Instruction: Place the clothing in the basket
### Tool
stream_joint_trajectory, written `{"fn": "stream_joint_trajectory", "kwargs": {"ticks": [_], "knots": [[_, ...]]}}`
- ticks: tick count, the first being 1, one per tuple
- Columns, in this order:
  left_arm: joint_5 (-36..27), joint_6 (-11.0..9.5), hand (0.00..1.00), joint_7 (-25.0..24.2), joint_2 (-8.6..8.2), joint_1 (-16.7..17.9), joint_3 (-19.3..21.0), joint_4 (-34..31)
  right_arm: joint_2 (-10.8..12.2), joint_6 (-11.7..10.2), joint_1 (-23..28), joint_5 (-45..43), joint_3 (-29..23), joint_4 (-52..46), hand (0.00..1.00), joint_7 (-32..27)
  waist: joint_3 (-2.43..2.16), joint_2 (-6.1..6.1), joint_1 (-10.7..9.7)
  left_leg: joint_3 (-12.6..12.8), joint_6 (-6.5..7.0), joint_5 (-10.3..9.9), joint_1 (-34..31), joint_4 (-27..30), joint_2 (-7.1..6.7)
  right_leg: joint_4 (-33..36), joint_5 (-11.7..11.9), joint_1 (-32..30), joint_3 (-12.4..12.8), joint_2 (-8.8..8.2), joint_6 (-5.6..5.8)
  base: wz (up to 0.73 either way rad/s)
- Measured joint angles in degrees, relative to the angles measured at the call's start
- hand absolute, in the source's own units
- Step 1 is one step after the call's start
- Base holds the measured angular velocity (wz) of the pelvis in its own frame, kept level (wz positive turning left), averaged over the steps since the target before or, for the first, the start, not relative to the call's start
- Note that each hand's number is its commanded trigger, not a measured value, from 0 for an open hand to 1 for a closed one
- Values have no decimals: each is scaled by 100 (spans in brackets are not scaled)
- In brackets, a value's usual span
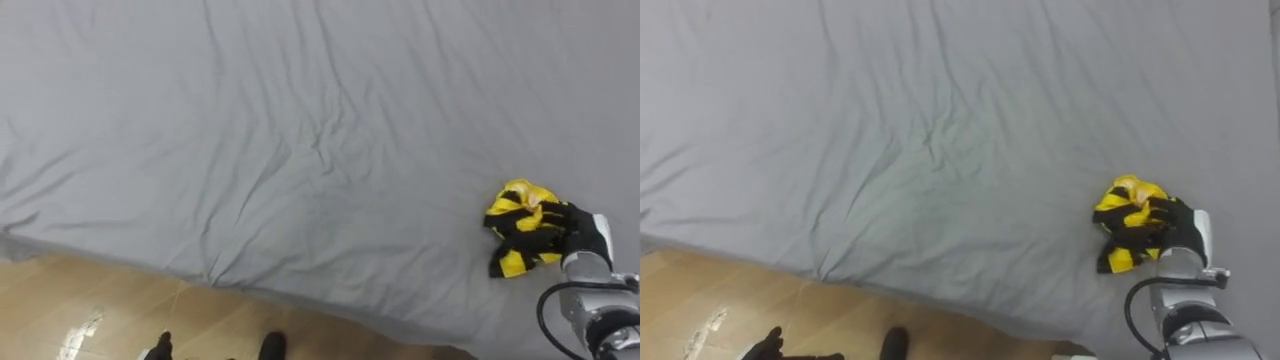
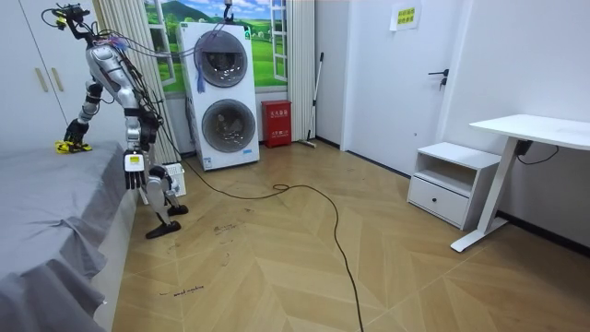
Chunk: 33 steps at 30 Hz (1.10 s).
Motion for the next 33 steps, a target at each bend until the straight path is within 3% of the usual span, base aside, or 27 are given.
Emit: {"fn": "stream_joint_trajectory", "kwargs": {"ticks": [6, 23, 31, 33], "knots": [[-32, 52, 0, -1, 0, -1, -32, -105, 10, 300, 50, -75, 440, 66, 100, 179, 10, 52, 21, -8, 0, 1, -116, 19, -1, 10, 0, -98, -56, -7, 0, 1], [-19, 56, 0, 0, 6, -107, -134, -64, -17, 275, 232, -7, 601, 61, 100, 360, 25, 105, 24, -137, 33, 31, -318, 107, -56, 18, -1, -203, -120, -26, 1, 4], [-23, 20, 0, 1, 6, -107, -117, -72, -47, 265, 299, 882, 412, -29, 100, 540, 11, 96, -16, -129, 31, 34, -310, 101, -62, 32, 0, -208, -113, -42, 1, 0], [-14, -7, 0, 0, 6, -110, -88, -80, -43, 285, 345, 1292, 183, -185, 100, 680, 6, 88, -16, -80, 31, 34, -300, 106, -50, 99, 0, -250, 12, -44, 1, -10]]}}
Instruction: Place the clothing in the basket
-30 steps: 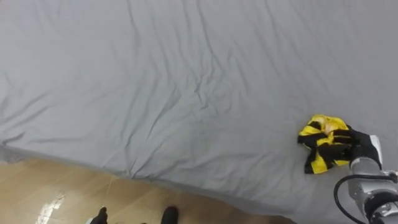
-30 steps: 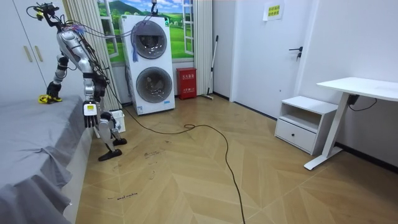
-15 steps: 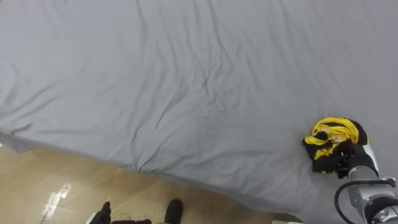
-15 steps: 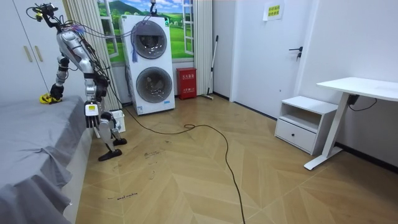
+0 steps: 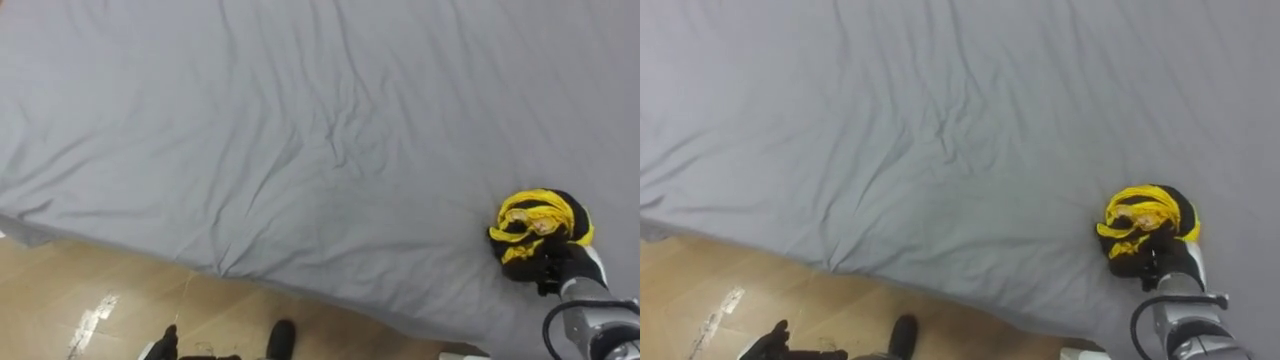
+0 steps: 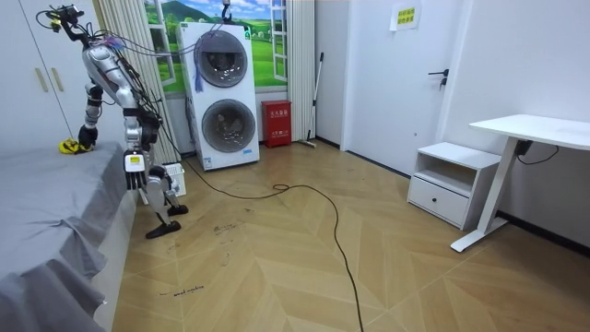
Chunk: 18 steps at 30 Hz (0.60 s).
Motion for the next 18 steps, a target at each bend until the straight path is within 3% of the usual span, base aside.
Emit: {"fn": "stream_joint_trajectory", "kwargs": {"ticks": [4, 9, 15, 18], "knots": [[9, -98, 0, 0, 0, 19, 23, 15, 10, -4, 261, 687, -147, -656, 100, 181, -9, -11, -41, 128, 7, 4, 95, 0, 12, 11, 1, 45, 103, -14, 3, -16], [-7, -156, 0, 18, 3, 98, 126, 96, 67, -61, 1006, 1022, -290, -1950, 100, 257, -62, -64, -235, 297, 8, 4, 512, -36, 35, 4, -16, 398, 271, -17, 30, -11], [44, -247, 0, 37, -23, 592, 500, 32, 225, -72, 1901, 1112, -727, -3341, 100, 419, -234, -201, -551, 623, 22, -17, 1215, -214, 89, -203, -44, 971, 570, 22, 58, -22], [72, -246, 0, 36, -15, 844, 651, 41, 234, -75, 2133, 1107, -1104, -3888, 100, 427, -269, -170, -784, 739, 30, -35, 1647, -338, 96, -256, -47, 1319, 656, 26, 72, -20]]}}
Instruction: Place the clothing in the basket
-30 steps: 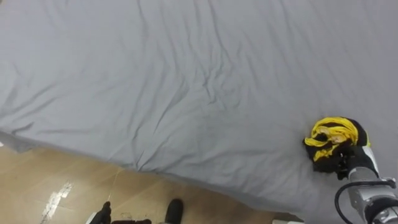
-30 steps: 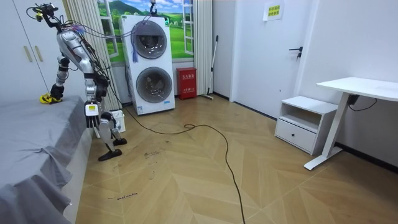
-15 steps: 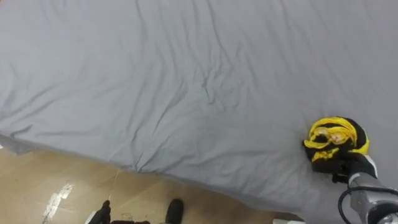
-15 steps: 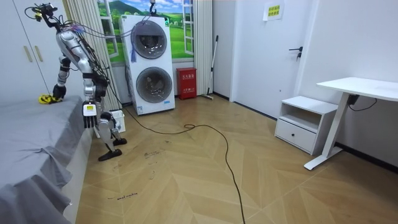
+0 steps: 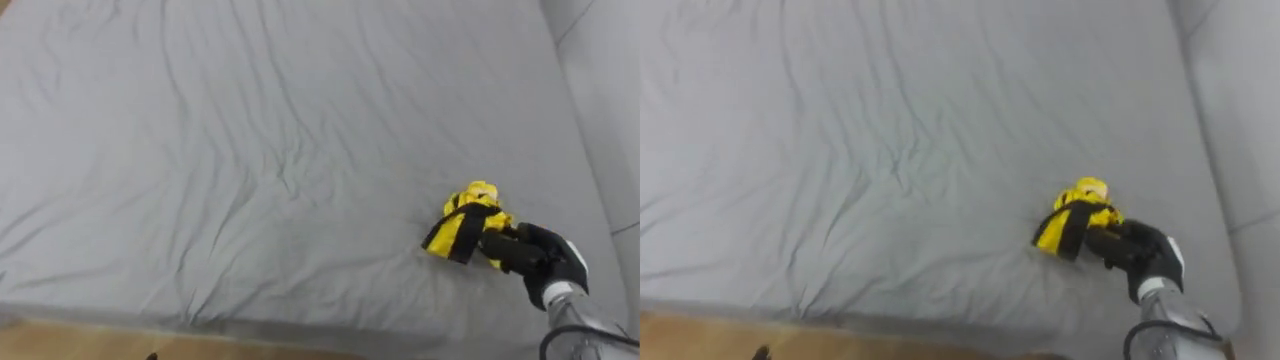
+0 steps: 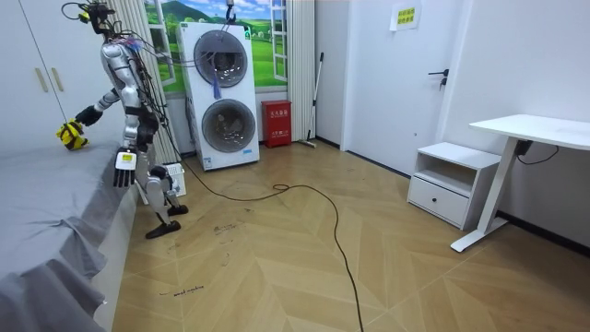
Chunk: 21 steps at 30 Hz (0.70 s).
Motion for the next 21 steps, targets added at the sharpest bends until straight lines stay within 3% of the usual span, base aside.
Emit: {"fn": "stream_joint_trajectory", "kwargs": {"ticks": [5, 11, 16, 21], "knots": [[301, 17, 0, -27, 4, 211, 141, -137, -5, -1, 96, -15, -416, -639, 100, -62, -25, 44, -221, 145, 1, -44, 403, -94, 15, -44, -8, 277, 219, 21, 29, -20], [432, 26, 0, -7, -1, 269, 137, -153, -5, -3, 135, -24, -523, -1172, 100, -223, -11, 100, -463, 361, 0, -179, 712, -136, 46, -62, -4, 444, 481, 48, 45, -26], [511, 181, 0, 2, -24, 371, 298, -177, -5, -2, 175, -44, -927, -1228, 100, -224, -2, 86, -643, 555, -23, -246, 786, -179, 78, -76, -4, 443, 641, 77, 46, -19], [715, 317, 0, 4, -46, 536, 575, -165, -6, 4, 578, -40, -1486, -1394, 100, -208, 9, 70, -784, 787, -51, -297, 925, -292, 118, -133, -4, 458, 840, 108, 45, -22]]}}
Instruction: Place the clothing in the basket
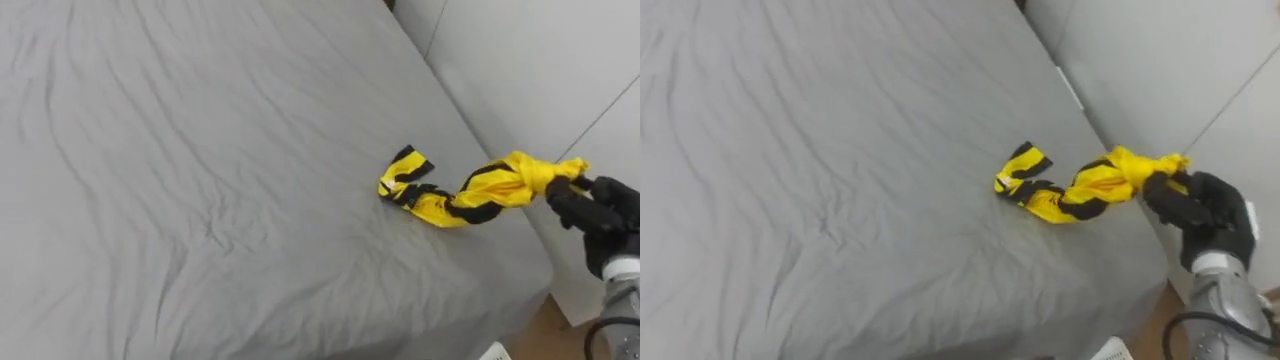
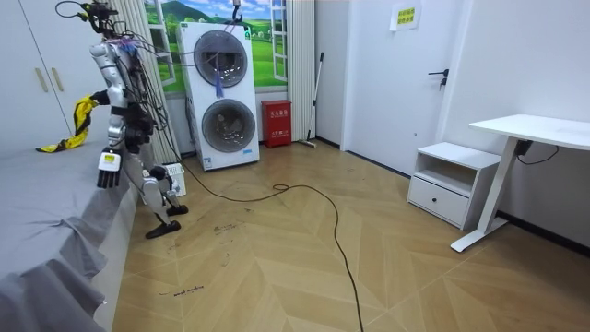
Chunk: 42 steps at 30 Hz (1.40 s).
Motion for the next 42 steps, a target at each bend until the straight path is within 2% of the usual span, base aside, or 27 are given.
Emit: {"fn": "stream_joint_trajectory", "kwargs": {"ticks": [5, 9, 11, 15, 19, 20, 25, 28, 30, 32, 34, 36, 39, 42], "knots": [[-9, 181, 0, 1, -3, 89, 128, 45, 5, 11, 319, -2, -90, -1, 100, 67, 24, 0, -55, 332, -39, -125, 161, -1, 79, 2, 2, 12, 354, 72, -3, -37], [-9, 307, 0, 2, 2, 184, 148, 43, 5, 16, 452, -11, -151, -1, 100, 85, 69, 53, -194, 521, -49, -184, 237, -2, 112, 1, 2, -29, 572, 111, -3, -27], [-5, 348, 0, 2, 10, 253, 147, 41, 5, 17, 531, -31, -153, -7, 100, 88, 68, 68, -244, 622, -60, -214, 271, 4, 138, 4, 2, -35, 653, 133, -4, -25], [-4, 449, 0, -13, 45, 321, 155, 40, 8, 16, 669, -56, -198, -8, 100, 181, 60, 109, -471, 682, -69, -223, 224, 12, 160, 16, 9, -111, 712, 154, -14, -10], [-5, 547, 0, -40, 47, 326, 174, 39, 76, 18, 907, -128, -320, -12, 100, 229, 52, 144, -482, 762, -93, -238, 220, 12, 185, 17, 15, -155, 818, 187, -24, -13], [8, 602, 0, -40, 47, 325, 171, 39, 82, 18, 903, -235, -323, -22, 100, 235, 34, 180, -482, 804, -95, -240, 181, 13, 195, 50, 19, -247, 889, 202, -32, -25], [93, 729, 0, -40, 68, 323, -28, 90, 86, 16, 881, -521, -310, -32, 100, 321, 47, 306, -622, 1000, -96, -242, 51, 40, 227, 196, 28, -513, 1065, 238, -31, -22], [97, 840, 0, -40, 92, 321, -118, 105, 87, 15, 900, -747, -307, -33, 100, 422, 57, 362, -688, 1219, -111, -255, -69, 80, 279, 306, 51, -767, 1316, 306, -38, -41], [97, 878, 0, -40, 92, 317, -140, 105, 87, 14, 873, -791, -308, -33, 100, 438, 57, 440, -803, 1323, -105, -259, -268, 139, 303, 394, 85, -1033, 1395, 330, -33, -26], [92, 915, 0, -40, 92, 291, -273, 105, 87, 11, 869, -779, -303, -32, 100, 432, 65, 521, -816, 1413, -87, -283, -385, 205, 332, 421, 120, -1170, 1486, 359, -22, -25], [90, 934, 0, -36, 97, 207, -445, 105, 87, -14, 843, -746, -266, -4, 100, 431, 97, 594, -829, 1458, -73, -329, -558, 348, 374, 498, 142, -1341, 1538, 382, -16, -19], [89, 935, 0, 1, 119, 161, -604, 99, 84, -178, 616, -760, -82, 560, 100, 466, 113, 625, -848, 1546, -70, -330, -698, 384, 384, 631, 152, -1589, 1687, 421, -5, -27], [21, 935, 0, 3, 147, 76, -806, 100, 84, -174, 389, -834, 24, 1069, 100, 416, 128, 725, -898, 1583, -52, -342, -994, 466, 398, 767, 183, -1949, 1823, 468, 12, -23], [-185, 935, 0, 4, 210, -63, -1024, 218, 82, -181, 343, -917, 176, 1097, 100, 408, 166, 820, -961, 1600, -45, -344, -1283, 549, 426, 822, 261, -2283, 1876, 500, 4, -24]]}}
